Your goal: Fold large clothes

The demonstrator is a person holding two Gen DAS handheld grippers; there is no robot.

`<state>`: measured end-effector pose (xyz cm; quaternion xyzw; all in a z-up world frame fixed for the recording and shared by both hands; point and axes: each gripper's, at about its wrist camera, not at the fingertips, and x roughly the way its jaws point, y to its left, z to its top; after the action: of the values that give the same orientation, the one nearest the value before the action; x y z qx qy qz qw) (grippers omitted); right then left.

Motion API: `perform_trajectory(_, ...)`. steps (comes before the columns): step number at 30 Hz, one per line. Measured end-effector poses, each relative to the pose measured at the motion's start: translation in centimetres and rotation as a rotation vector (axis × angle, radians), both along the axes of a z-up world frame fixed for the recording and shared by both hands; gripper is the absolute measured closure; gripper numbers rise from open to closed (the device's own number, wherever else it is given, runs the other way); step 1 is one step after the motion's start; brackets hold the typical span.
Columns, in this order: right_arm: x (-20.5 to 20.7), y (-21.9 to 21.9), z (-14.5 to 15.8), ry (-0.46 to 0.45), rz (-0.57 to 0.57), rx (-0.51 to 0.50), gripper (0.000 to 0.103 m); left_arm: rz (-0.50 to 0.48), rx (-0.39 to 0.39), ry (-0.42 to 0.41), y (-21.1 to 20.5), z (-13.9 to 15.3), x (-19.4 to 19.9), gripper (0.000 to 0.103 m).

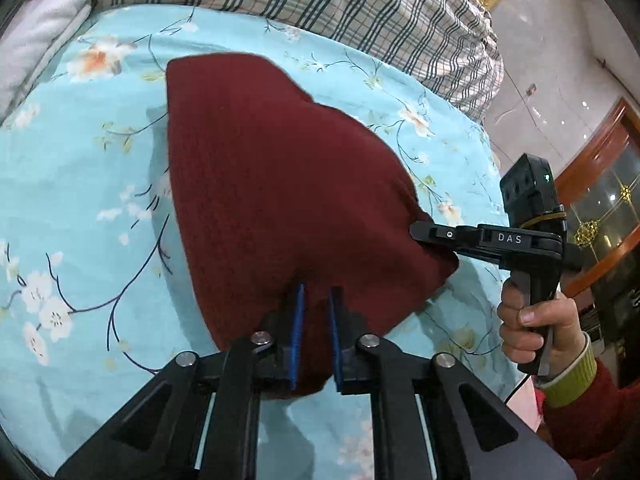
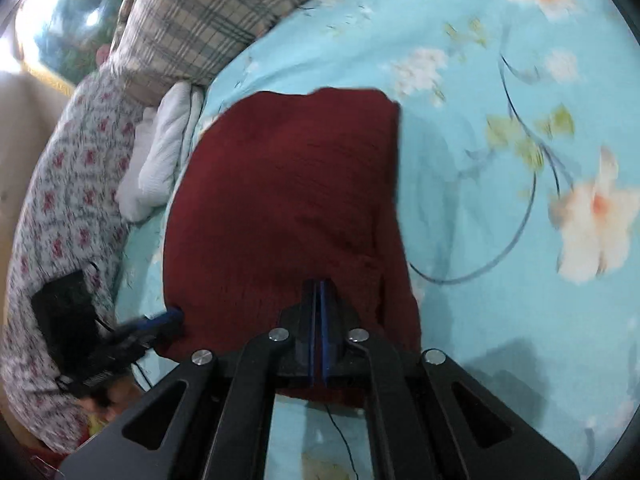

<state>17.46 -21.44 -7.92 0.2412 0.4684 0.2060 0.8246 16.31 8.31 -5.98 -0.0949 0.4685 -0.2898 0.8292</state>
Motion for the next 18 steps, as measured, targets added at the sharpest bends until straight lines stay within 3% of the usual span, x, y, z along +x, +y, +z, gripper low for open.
perform_trajectory(3,-0.2,0.0,-0.2,-0.019,-0.014,0.005,0.103,0.021,-0.027,0.012,0.6,-0.5,0.2,0.094)
perform_trajectory(8,-0.5,0.8,0.6,-0.036,-0.004,-0.044,0.103,0.034,0.026,-0.004,-0.2,-0.4,0.3,0.094)
perform_trajectory(12,-1.9,0.7,2.3,-0.069,-0.002,-0.039,0.101,0.07,0.035,-0.008,-0.2,1.4,0.1,0.096)
perform_trajectory(13,-2.2,0.6,3.1,-0.091,-0.006,-0.041,0.101,0.091,0.037,-0.019,0.2,2.0,-0.2,0.093)
perform_trajectory(17,-2.2,0.2,4.8,-0.137,-0.019,-0.057,0.101,0.228,0.042,-0.063,2.1,4.4,-0.9,0.064)
perform_trajectory(18,-2.1,0.3,5.0,-0.144,-0.016,-0.056,0.101,0.248,0.053,-0.066,2.3,4.6,-0.8,0.063)
